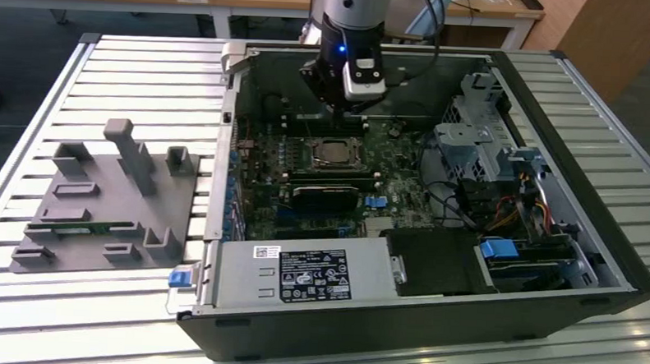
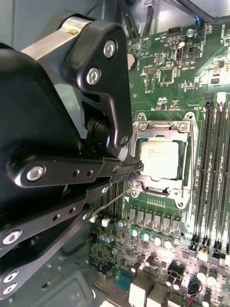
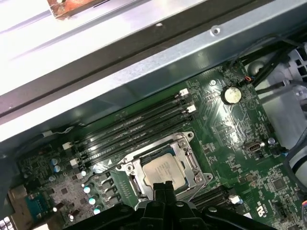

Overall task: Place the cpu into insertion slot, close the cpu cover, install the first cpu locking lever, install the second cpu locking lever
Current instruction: 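Install the first cpu locking lever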

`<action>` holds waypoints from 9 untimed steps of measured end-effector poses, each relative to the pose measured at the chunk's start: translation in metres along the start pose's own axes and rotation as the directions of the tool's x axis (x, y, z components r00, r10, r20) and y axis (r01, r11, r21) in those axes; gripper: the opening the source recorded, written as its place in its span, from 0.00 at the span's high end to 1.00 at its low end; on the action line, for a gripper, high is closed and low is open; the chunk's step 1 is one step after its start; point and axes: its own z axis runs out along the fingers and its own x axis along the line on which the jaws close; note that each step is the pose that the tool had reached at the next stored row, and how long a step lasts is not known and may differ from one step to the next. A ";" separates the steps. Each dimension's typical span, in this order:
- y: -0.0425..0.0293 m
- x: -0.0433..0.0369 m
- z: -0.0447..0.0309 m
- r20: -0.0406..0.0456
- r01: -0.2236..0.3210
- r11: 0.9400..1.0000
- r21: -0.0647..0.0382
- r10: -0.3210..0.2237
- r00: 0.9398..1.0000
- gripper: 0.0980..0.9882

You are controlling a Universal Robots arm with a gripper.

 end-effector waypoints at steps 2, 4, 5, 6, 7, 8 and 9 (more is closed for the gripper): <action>0.0000 0.0000 0.0000 -0.001 0.019 1.000 0.000 -0.019 1.000 0.99; 0.0000 0.0000 0.0000 -0.001 0.039 0.999 0.000 -0.039 0.999 0.99; 0.0000 0.0000 0.0000 -0.002 0.049 0.999 0.000 -0.049 0.999 0.99; 0.0000 0.0000 0.0000 -0.002 0.059 0.998 0.001 -0.059 0.998 0.99; 0.0000 0.0000 0.0000 -0.002 0.069 0.998 0.001 -0.069 0.998 0.99; 0.0000 0.0000 0.0000 -0.002 0.079 0.997 0.001 -0.079 0.997 0.99; 0.0000 0.0000 0.0000 -0.003 0.089 0.996 0.001 -0.089 0.996 0.99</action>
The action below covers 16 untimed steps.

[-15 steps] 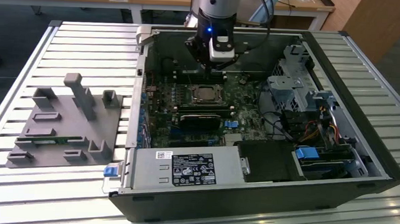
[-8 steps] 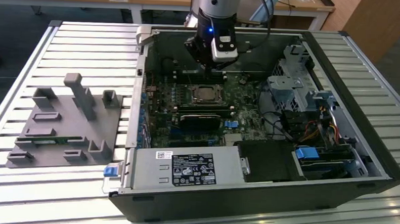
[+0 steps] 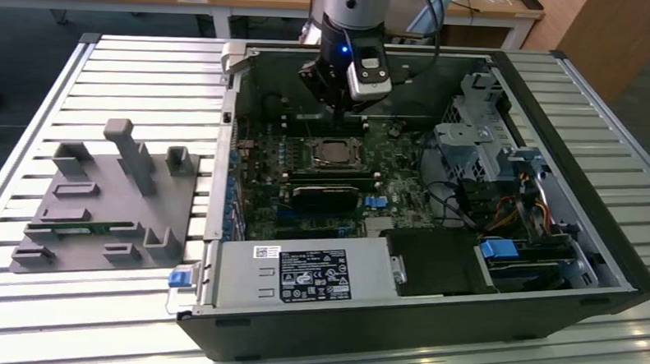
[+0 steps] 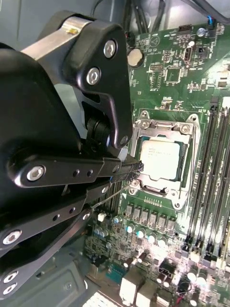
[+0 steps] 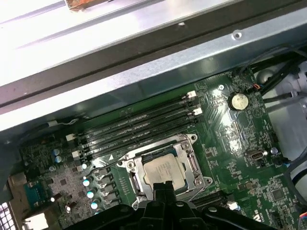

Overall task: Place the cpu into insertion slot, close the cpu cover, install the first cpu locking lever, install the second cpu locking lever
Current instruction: 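Install the first cpu locking lever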

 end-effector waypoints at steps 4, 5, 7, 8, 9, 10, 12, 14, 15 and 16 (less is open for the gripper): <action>0.0000 0.0000 0.0000 -0.002 0.050 0.999 0.001 -0.050 0.999 0.99; 0.0000 0.0000 0.0000 -0.002 0.061 0.998 0.001 -0.061 0.998 0.99; 0.0000 0.0000 0.0000 -0.003 0.081 0.997 0.001 -0.081 0.997 0.99; 0.0000 0.0000 0.0000 -0.003 0.091 0.996 0.001 -0.091 0.996 0.99; 0.0000 0.0000 0.0000 -0.003 0.102 0.995 0.001 -0.102 0.995 0.99; 0.0000 0.0000 0.0000 -0.003 0.112 0.994 0.001 -0.112 0.994 0.99; 0.0000 0.0000 0.0000 -0.004 0.134 0.991 0.001 -0.134 0.991 0.99; 0.0000 0.0000 0.0000 -0.005 0.154 0.988 0.001 -0.154 0.988 0.99; 0.0000 0.0000 0.0000 -0.005 0.164 0.986 0.002 -0.164 0.986 0.99; 0.0000 0.0000 0.0000 -0.006 0.174 0.985 0.002 -0.174 0.985 0.99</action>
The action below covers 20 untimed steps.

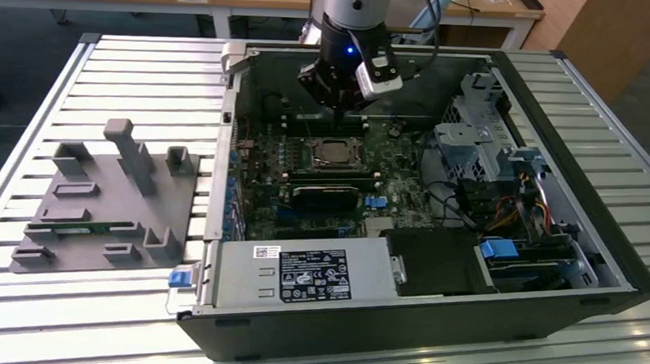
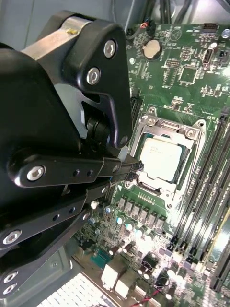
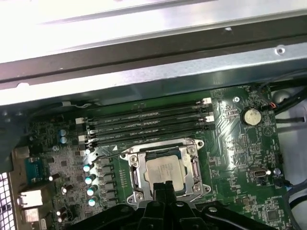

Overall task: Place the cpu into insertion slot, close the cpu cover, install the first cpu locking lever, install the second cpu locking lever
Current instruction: 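Install the first cpu locking lever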

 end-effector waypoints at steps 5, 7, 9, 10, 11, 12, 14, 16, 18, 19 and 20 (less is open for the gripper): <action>0.0000 0.0000 0.0000 -0.002 0.051 0.999 0.001 -0.051 0.999 0.99; 0.0000 0.0000 0.0000 -0.002 0.068 0.998 0.001 -0.068 0.998 0.99; 0.0000 0.0000 0.0000 -0.003 0.082 0.997 0.001 -0.082 0.997 0.99; 0.0000 0.0000 0.0000 -0.003 0.089 0.996 0.001 -0.089 0.996 0.99; 0.0000 0.0000 0.0000 -0.003 0.094 0.996 0.001 -0.094 0.996 0.99; 0.0000 0.0000 0.0000 -0.003 0.098 0.995 0.001 -0.098 0.995 0.99; -0.0002 0.0010 0.0000 0.003 0.101 0.995 -0.001 -0.101 0.995 0.99; -0.0005 0.0027 0.0001 0.013 0.102 0.995 -0.008 -0.102 0.995 0.99; -0.0007 0.0037 0.0002 0.020 0.105 0.994 -0.017 -0.105 0.994 0.99; -0.0008 0.0042 0.0002 0.023 0.107 0.994 -0.021 -0.106 0.994 0.99; -0.0009 0.0049 0.0003 0.024 0.109 0.994 -0.024 -0.108 0.994 0.99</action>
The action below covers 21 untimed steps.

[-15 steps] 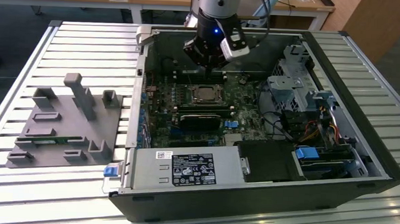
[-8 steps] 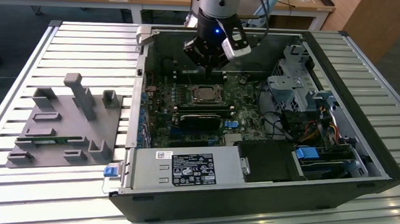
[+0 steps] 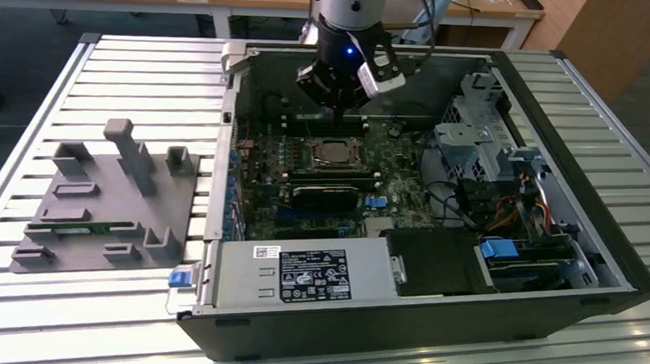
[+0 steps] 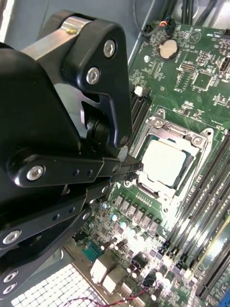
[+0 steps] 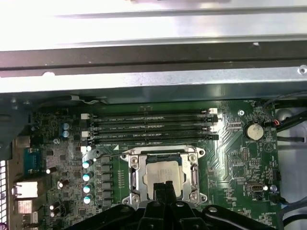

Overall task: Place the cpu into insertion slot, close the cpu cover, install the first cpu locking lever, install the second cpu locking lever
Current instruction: 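Install the first cpu locking lever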

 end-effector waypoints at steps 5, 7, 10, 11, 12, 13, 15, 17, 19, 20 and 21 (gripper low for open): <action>-0.0001 0.0013 0.0006 -0.002 0.048 0.999 -0.012 -0.048 0.999 0.99; -0.0001 0.0014 0.0007 -0.004 0.083 0.996 -0.013 -0.083 0.997 0.99; -0.0002 0.0022 0.0009 -0.006 0.109 0.994 -0.013 -0.109 0.994 0.99; -0.0002 0.0029 0.0009 -0.006 0.111 0.994 -0.013 -0.111 0.994 0.99; -0.0003 0.0037 0.0010 -0.006 0.113 0.994 -0.014 -0.113 0.994 0.99; -0.0003 0.0045 0.0010 -0.006 0.115 0.993 -0.014 -0.115 0.993 0.99; -0.0005 0.0065 0.0010 -0.006 0.118 0.993 -0.014 -0.118 0.993 0.99; -0.0006 0.0087 0.0010 -0.006 0.120 0.993 -0.014 -0.120 0.993 0.99; -0.0007 0.0107 0.0010 -0.006 0.121 0.993 -0.014 -0.121 0.993 0.99; -0.0008 0.0118 0.0010 -0.006 0.121 0.993 -0.014 -0.121 0.993 0.99; -0.0009 0.0126 0.0010 -0.006 0.121 0.993 -0.014 -0.121 0.993 0.99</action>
